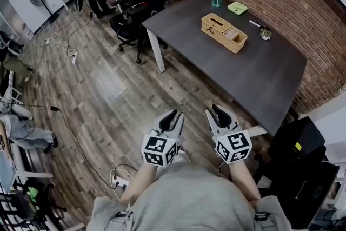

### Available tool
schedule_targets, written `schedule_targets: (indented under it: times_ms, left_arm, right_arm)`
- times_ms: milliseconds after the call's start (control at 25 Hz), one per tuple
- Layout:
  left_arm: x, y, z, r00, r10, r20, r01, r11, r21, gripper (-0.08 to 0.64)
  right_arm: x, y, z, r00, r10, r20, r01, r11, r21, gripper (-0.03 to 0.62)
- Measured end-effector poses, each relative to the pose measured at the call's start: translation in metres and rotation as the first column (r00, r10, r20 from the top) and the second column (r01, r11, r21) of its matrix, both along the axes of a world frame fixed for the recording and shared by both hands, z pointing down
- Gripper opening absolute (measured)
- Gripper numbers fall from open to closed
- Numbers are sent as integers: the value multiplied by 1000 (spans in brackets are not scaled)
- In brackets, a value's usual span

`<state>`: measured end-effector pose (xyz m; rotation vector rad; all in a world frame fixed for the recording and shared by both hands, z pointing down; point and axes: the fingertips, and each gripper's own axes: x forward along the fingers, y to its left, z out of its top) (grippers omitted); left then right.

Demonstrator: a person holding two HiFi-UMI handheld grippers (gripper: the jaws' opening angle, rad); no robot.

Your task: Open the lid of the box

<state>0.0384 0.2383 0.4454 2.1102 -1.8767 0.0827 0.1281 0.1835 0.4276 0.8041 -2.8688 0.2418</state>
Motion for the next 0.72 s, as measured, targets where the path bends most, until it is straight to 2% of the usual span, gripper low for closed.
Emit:
schedule_targets:
  times_ms: [720]
  left_arm:
    - [-103,-117,-11,988,151,26,-151,988,19,152]
  right_arm:
    - [-106,-109,-10,996,88,29,-88,996,-12,183]
